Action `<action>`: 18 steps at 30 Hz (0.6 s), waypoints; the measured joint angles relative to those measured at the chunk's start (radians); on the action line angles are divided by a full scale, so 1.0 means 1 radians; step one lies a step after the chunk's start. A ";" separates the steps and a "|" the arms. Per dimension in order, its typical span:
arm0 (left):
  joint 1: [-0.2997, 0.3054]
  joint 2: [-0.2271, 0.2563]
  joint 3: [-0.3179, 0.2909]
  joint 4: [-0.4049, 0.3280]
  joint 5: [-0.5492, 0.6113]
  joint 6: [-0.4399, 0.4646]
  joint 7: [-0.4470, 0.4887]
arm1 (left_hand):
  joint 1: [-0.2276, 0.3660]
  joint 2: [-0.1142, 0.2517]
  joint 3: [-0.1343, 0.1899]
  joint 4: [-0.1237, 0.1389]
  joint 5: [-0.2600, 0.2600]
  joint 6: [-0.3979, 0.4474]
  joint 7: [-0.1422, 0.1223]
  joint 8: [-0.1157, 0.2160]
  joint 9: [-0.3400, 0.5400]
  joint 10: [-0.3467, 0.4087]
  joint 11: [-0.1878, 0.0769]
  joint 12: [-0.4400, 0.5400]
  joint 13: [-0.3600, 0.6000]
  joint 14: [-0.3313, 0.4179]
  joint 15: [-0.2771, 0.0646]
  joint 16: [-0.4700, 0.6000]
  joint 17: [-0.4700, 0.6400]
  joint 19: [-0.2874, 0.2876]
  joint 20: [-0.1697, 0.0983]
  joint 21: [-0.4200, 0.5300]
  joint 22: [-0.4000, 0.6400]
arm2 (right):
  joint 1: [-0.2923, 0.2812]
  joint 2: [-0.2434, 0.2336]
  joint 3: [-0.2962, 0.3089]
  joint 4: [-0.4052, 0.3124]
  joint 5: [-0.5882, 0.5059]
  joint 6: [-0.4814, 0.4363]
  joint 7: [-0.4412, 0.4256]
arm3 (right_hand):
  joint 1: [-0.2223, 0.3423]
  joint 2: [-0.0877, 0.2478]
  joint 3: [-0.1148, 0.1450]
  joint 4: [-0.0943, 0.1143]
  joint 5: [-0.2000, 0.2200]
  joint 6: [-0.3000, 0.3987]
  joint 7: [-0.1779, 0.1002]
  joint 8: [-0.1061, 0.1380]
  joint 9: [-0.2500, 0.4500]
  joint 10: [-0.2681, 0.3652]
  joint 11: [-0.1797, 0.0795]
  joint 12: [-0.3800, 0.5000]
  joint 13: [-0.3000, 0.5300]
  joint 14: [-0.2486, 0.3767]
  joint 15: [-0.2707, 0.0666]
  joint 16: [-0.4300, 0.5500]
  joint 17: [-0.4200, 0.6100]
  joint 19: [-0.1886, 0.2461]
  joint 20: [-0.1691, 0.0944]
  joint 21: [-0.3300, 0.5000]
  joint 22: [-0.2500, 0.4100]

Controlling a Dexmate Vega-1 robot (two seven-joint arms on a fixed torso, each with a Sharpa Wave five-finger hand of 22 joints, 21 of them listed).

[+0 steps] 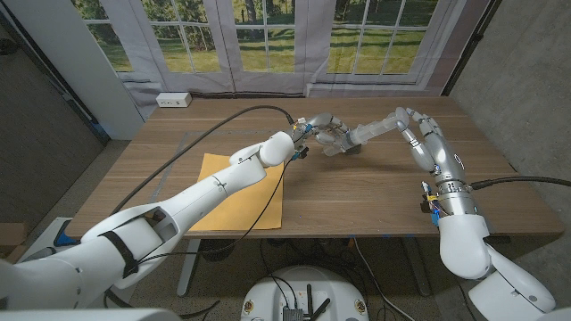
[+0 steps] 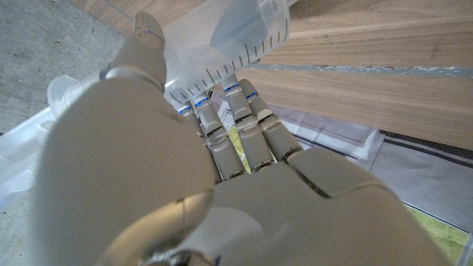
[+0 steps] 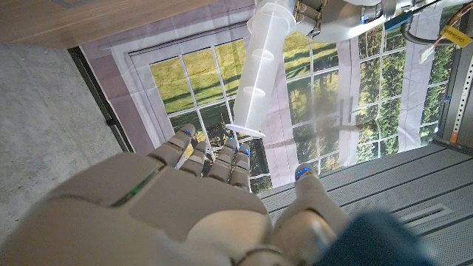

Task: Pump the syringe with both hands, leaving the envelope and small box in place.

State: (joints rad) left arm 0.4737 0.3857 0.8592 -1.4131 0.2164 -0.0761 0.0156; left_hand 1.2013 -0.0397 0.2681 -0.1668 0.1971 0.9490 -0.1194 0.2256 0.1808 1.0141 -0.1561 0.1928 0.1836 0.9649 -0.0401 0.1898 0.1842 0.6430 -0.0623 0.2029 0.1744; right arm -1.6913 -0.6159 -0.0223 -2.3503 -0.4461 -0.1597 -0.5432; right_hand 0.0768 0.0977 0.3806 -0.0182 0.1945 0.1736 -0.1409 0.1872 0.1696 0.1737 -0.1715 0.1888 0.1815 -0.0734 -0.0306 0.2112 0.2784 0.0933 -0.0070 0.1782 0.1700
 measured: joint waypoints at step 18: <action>-0.001 -0.004 0.002 0.013 -0.003 -0.012 -0.003 | 0.000 0.000 0.000 0.000 0.004 0.000 0.000 -0.005 0.000 0.000 0.000 -0.001 0.000 0.000 0.000 0.003 -0.001 0.000 0.000 0.000 0.000 | 0.013 -0.008 -0.016 0.007 -0.025 0.005 0.011 | 0.000 0.000 0.004 -0.004 0.000 0.025 0.011 0.006 0.000 0.025 0.011 0.004 0.000 -0.005 -0.005 0.000 -0.005 -0.002 -0.009 0.008 0.000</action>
State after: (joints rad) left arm 0.4724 0.3821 0.8613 -1.4002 0.2133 -0.0881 0.0128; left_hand 1.2014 -0.0397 0.2680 -0.1667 0.2007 0.9491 -0.1194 0.2201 0.1807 1.0141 -0.1562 0.1915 0.1836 0.9649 -0.0401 0.1927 0.1835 0.6430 -0.0622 0.2029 0.1744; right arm -1.6786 -0.6234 -0.0388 -2.3435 -0.4714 -0.1542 -0.5323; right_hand 0.0768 0.0977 0.3848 -0.0223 0.1945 0.1985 -0.1301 0.1934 0.1696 0.1986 -0.1608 0.1925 0.1814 -0.0785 -0.0358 0.2114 0.2736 0.0915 -0.0163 0.1859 0.1699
